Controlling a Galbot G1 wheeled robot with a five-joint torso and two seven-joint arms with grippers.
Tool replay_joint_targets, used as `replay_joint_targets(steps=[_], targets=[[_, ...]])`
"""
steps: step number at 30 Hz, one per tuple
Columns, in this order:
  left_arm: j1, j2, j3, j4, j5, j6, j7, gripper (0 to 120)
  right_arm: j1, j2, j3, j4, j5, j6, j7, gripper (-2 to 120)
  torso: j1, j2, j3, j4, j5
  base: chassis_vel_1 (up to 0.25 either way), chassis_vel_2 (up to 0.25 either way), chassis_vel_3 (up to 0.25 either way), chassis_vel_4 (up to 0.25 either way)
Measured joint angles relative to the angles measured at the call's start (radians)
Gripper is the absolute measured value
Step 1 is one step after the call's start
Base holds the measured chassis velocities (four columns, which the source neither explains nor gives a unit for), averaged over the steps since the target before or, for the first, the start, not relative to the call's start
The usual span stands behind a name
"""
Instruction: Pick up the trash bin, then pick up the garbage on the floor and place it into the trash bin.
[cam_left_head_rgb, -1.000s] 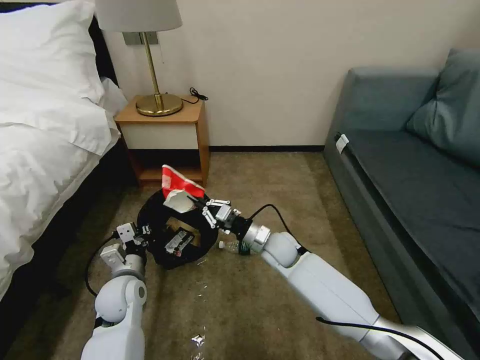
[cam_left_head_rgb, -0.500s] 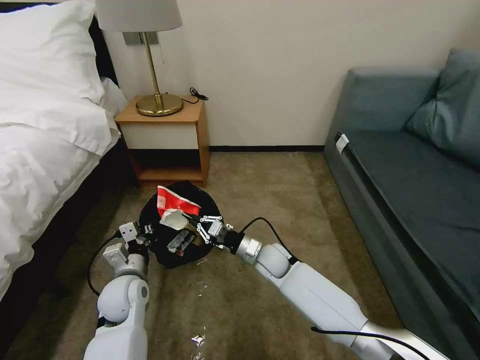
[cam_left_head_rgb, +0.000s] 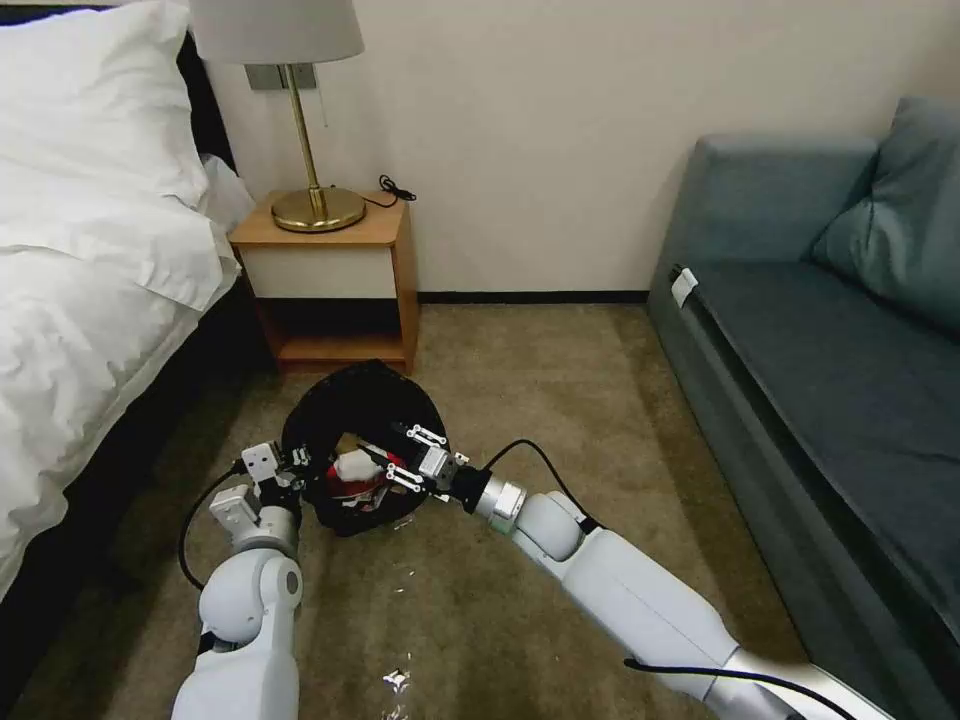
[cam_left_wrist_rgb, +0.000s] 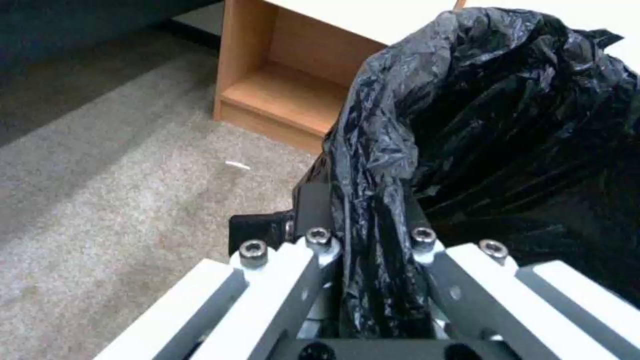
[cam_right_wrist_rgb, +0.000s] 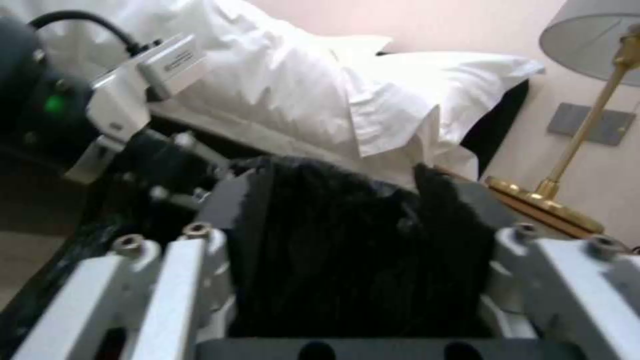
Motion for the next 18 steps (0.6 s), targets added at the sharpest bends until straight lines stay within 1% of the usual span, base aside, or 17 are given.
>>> replay_joint_targets(steps=[1,2,3,4,5,6,7,8,9,12,18], targets=[[-0.002,0.001,-0.001,0.000,0.000,0.000,0.000,4,0.006,0.003,0.011,0.003,0.002,-0.003,0.002,71,0.000,0.000,0.000,0.0001,0.0000,0.000,0.000,0.000,0.000],[-0.002,0.001,-0.001,0.000,0.000,0.000,0.000,4,0.006,0.003,0.011,0.003,0.002,-0.003,0.002,71,0.000,0.000,0.000,0.0001,0.0000,0.000,0.000,0.000,0.000],[-0.003,0.003,-0.003,0.000,-0.002,0.000,0.000,4,0.014,0.006,0.024,0.004,0.005,-0.006,0.007,79,0.000,0.000,0.000,0.0000,-0.0001,0.000,0.000,0.000,0.000],[-0.004,0.004,-0.005,0.000,-0.003,0.000,0.000,4,0.017,0.006,0.030,0.005,0.006,-0.008,0.010,83,0.000,0.000,0.000,0.0000,0.0000,0.000,0.000,0.000,0.000],[-0.004,0.004,-0.005,0.000,-0.003,0.000,0.000,4,0.017,0.006,0.030,0.005,0.006,-0.008,0.010,83,0.000,0.000,0.000,0.0000,0.0000,0.000,0.000,0.000,0.000],[-0.006,0.006,-0.009,0.002,-0.006,0.000,0.000,4,0.021,0.006,0.040,0.006,0.007,-0.011,0.014,89,0.000,0.000,0.000,0.0000,0.0000,0.000,0.000,0.000,0.000],[-0.008,0.007,-0.011,0.004,-0.008,0.000,0.000,4,0.023,0.006,0.046,0.007,0.008,-0.012,0.016,92,0.000,0.000,0.000,0.0000,0.0000,0.000,0.000,0.000,0.000],[-0.008,0.007,-0.011,0.004,-0.008,0.000,0.000,4,0.023,0.006,0.046,0.007,0.008,-0.012,0.016,92,0.000,0.000,0.000,0.0000,0.0000,0.000,0.000,0.000,0.000],[-0.013,0.010,-0.015,0.009,-0.011,-0.002,-0.001,4,0.025,0.007,0.057,0.009,0.011,-0.017,0.021,98,0.000,0.000,0.000,0.0001,0.0000,0.000,0.000,0.000,0.000],[-0.023,0.012,-0.022,0.016,-0.016,-0.007,-0.001,4,0.028,0.006,0.077,0.009,0.014,-0.022,0.025,100,0.000,0.000,0.000,0.0000,0.0000,0.000,0.000,0.000,0.000],[-0.038,0.019,-0.031,0.021,-0.024,-0.008,-0.003,4,0.028,0.006,0.110,0.014,0.021,-0.028,0.029,100,0.000,0.000,0.000,0.0000,0.0000,0.000,0.000,0.000,0.000]])
